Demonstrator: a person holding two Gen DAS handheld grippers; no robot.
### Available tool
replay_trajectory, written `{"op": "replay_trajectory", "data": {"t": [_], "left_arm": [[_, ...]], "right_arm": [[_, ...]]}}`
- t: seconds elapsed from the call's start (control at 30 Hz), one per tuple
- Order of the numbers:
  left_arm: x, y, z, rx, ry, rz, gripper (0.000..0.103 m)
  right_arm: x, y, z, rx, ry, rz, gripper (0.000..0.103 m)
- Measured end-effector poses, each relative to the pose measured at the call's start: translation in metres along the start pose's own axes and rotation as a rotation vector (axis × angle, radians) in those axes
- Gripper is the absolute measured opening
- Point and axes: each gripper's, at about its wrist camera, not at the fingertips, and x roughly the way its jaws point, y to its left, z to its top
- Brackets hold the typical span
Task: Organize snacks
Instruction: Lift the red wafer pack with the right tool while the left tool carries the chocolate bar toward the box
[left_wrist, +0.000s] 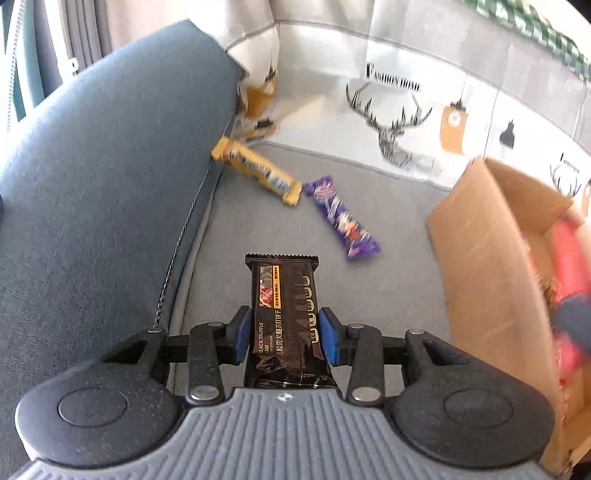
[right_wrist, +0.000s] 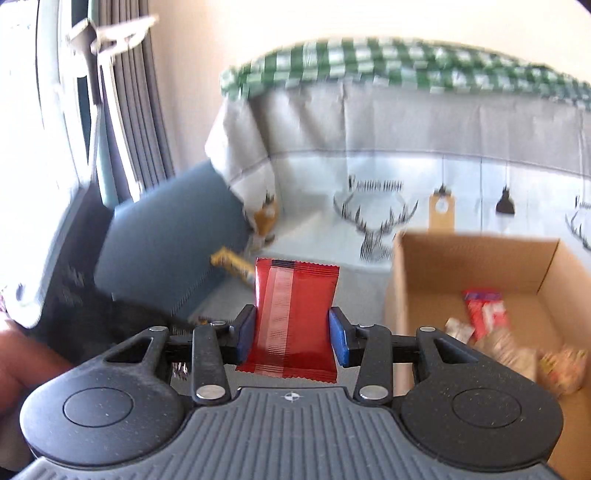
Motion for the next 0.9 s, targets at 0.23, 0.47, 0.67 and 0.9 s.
{"op": "replay_trajectory", "data": {"t": [0.23, 0.47, 0.67, 0.9], "left_arm": [[-0.015, -0.016, 0.005, 0.020, -0.082, 0.003, 0.043], [-0.017, -0.032, 0.012, 0.017, -0.122, -0.013, 0.043], [-0.015, -0.053, 0.016, 0.055, -0.149, -0.027, 0.043], [-0.011, -0.077, 0.017, 0.082, -0.163, -0.050, 0.043]], "right_arm": [[-0.028, -0.056, 0.016, -0.020, -0.096, -0.029, 0.044], [-0.028, -0.087, 0.000, 0.021, -0.082, -0.115, 0.044], [-0.033, -0.097, -0.004, -0.026, -0.089, -0.157, 0.044], [-0.042, -0.119, -0.004, -0.003, -0.101, -0.188, 0.044]]}}
